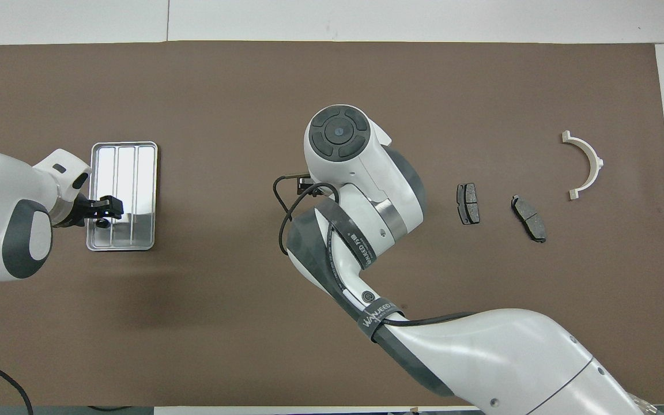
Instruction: Place bearing gear from tray to pile
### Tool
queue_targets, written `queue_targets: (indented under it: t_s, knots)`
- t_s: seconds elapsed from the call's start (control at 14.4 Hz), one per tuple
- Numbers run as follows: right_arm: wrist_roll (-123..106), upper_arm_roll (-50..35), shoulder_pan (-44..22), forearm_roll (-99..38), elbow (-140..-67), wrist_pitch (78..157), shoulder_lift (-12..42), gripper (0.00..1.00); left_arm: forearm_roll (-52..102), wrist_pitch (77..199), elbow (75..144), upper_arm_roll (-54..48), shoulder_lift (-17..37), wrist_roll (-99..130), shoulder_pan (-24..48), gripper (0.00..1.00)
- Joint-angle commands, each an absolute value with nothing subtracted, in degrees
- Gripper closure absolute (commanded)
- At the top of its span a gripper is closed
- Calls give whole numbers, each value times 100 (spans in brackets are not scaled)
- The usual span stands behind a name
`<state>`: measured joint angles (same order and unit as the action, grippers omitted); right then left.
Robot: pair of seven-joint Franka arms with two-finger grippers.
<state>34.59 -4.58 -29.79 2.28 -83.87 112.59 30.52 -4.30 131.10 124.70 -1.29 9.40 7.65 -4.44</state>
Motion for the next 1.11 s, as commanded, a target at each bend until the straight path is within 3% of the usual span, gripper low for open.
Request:
queue_targets:
  t_s: [0.0,0.28,0.76,1.04]
  knots:
    - [3445,-510,-2971,123,-8710,11373,2812,2,-475,13271,12744,-184,729,703,-545,19]
    - [3524,-527,-3129,79,-8815,11653,2918,2,-475,13271,12735,-185,729,756,-536,21]
    - [3472,-527,-3076,88,-9263,12532,3050,2,-475,13368,12823,-185,738,756,-536,38]
    - [3454,-519,-3050,88,-9281,12595,3111,2,-475,13368,12832,-185,747,712,-554,38]
